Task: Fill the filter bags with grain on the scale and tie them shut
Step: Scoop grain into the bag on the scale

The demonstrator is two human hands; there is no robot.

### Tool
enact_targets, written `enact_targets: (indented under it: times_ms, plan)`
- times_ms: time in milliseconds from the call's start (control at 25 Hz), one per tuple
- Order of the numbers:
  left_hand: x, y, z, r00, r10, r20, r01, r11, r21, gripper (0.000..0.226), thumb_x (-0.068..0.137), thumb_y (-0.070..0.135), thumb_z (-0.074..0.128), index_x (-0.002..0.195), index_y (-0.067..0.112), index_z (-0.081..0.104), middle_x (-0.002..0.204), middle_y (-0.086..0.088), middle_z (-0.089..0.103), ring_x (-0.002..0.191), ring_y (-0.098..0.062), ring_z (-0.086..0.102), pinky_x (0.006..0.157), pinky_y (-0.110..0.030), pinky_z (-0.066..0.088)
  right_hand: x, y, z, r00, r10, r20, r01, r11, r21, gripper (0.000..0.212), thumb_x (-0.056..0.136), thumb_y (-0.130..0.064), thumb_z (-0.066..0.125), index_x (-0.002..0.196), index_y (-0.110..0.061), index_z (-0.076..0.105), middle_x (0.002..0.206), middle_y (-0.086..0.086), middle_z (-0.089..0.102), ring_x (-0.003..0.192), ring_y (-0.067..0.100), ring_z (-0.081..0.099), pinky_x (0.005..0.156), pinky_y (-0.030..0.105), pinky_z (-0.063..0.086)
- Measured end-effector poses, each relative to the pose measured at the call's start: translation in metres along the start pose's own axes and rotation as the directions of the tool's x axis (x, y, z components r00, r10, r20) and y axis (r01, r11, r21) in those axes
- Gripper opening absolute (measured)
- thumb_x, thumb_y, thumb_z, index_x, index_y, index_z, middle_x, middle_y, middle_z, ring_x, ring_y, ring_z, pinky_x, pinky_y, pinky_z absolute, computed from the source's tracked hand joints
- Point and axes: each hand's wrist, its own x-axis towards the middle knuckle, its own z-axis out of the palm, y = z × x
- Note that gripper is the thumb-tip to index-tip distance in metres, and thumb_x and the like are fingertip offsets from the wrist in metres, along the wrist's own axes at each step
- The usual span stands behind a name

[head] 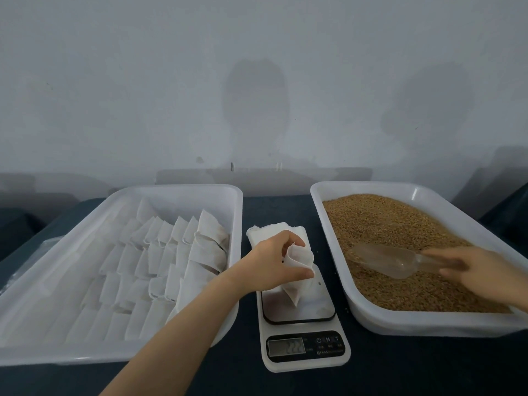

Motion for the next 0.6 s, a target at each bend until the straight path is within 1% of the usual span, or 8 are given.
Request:
enact_targets:
  times_ms: [80, 200, 320, 400, 440, 520, 600]
  plan:
    - [0.0, 0.0, 0.0, 1.0, -0.003, -0.001, 0.003, 1.0, -0.004, 0.044, 0.072, 0.05, 0.076, 0.104, 0.047, 0.046, 0.109, 0.012, 0.054, 0.098, -0.009, 0.056, 0.081, -0.021, 0.051, -0.003, -0.001, -0.003, 1.0, -0.006, -0.006, 0.006, 1.0, -0.015, 0.059, 0.085, -0.014, 0.064, 0.101, -0.066, 0.041, 0.119, -0.015, 0.061, 0.099, 0.008, 0.051, 0.091, 0.039, 0.045]
    - [0.001, 0.0, -0.001, 1.0, -0.001, 0.0, 0.001, 1.0, -0.002, 0.044, 0.073, 0.049, 0.076, 0.105, 0.046, 0.046, 0.108, 0.013, 0.054, 0.097, -0.008, 0.056, 0.078, -0.018, 0.049, -0.006, -0.007, -0.012, 0.999, -0.025, -0.032, 0.024, 0.999, -0.033, 0.061, 0.084, -0.015, 0.065, 0.1, -0.067, 0.039, 0.116, -0.013, 0.062, 0.092, 0.007, 0.055, 0.083, 0.036, 0.047]
    - [0.002, -0.001, 0.0, 1.0, 0.0, 0.001, 0.0, 1.0, 0.005, 0.047, 0.073, 0.05, 0.076, 0.109, 0.044, 0.046, 0.109, 0.013, 0.054, 0.097, -0.009, 0.056, 0.079, -0.019, 0.05, -0.011, -0.021, -0.032, 0.997, -0.062, -0.041, 0.062, 0.998, 0.01, 0.059, 0.083, -0.017, 0.065, 0.1, -0.068, 0.042, 0.111, -0.014, 0.063, 0.087, 0.013, 0.062, 0.076, 0.034, 0.049]
    - [0.002, -0.001, 0.0, 1.0, -0.006, 0.001, 0.006, 1.0, 0.006, 0.048, 0.074, 0.05, 0.075, 0.111, 0.044, 0.045, 0.112, 0.012, 0.053, 0.098, -0.009, 0.056, 0.081, -0.019, 0.049, -0.016, -0.037, -0.045, 0.992, -0.118, -0.039, 0.118, 0.993, 0.015, 0.057, 0.083, -0.019, 0.065, 0.103, -0.068, 0.045, 0.107, -0.019, 0.062, 0.088, 0.014, 0.063, 0.075, 0.031, 0.048]
    - [0.002, -0.001, 0.0, 1.0, -0.007, 0.002, 0.007, 1.0, 0.006, 0.049, 0.074, 0.051, 0.075, 0.112, 0.044, 0.045, 0.113, 0.012, 0.053, 0.099, -0.009, 0.055, 0.081, -0.019, 0.049, -0.018, -0.046, -0.05, 0.987, -0.157, -0.041, 0.158, 0.987, 0.011, 0.057, 0.082, -0.019, 0.066, 0.104, -0.067, 0.046, 0.107, -0.021, 0.062, 0.09, 0.013, 0.062, 0.077, 0.03, 0.046]
    - [0.002, -0.001, 0.0, 1.0, -0.008, 0.002, 0.008, 1.0, 0.004, 0.049, 0.074, 0.05, 0.075, 0.113, 0.044, 0.045, 0.115, 0.011, 0.053, 0.1, -0.009, 0.055, 0.082, -0.019, 0.048, -0.022, -0.065, -0.056, 0.969, -0.241, -0.044, 0.241, 0.97, -0.004, 0.058, 0.081, -0.017, 0.066, 0.106, -0.066, 0.046, 0.104, -0.023, 0.062, 0.091, 0.012, 0.062, 0.076, 0.027, 0.046]
    - [0.001, 0.0, 0.0, 1.0, -0.01, 0.006, 0.01, 1.0, -0.014, 0.049, 0.075, 0.048, 0.076, 0.114, 0.043, 0.046, 0.114, 0.011, 0.054, 0.1, -0.009, 0.056, 0.081, -0.019, 0.049, -0.026, -0.082, -0.059, 0.95, -0.309, -0.053, 0.308, 0.951, -0.013, 0.059, 0.081, -0.015, 0.067, 0.105, -0.065, 0.046, 0.1, -0.024, 0.062, 0.089, 0.01, 0.061, 0.076, 0.027, 0.046]
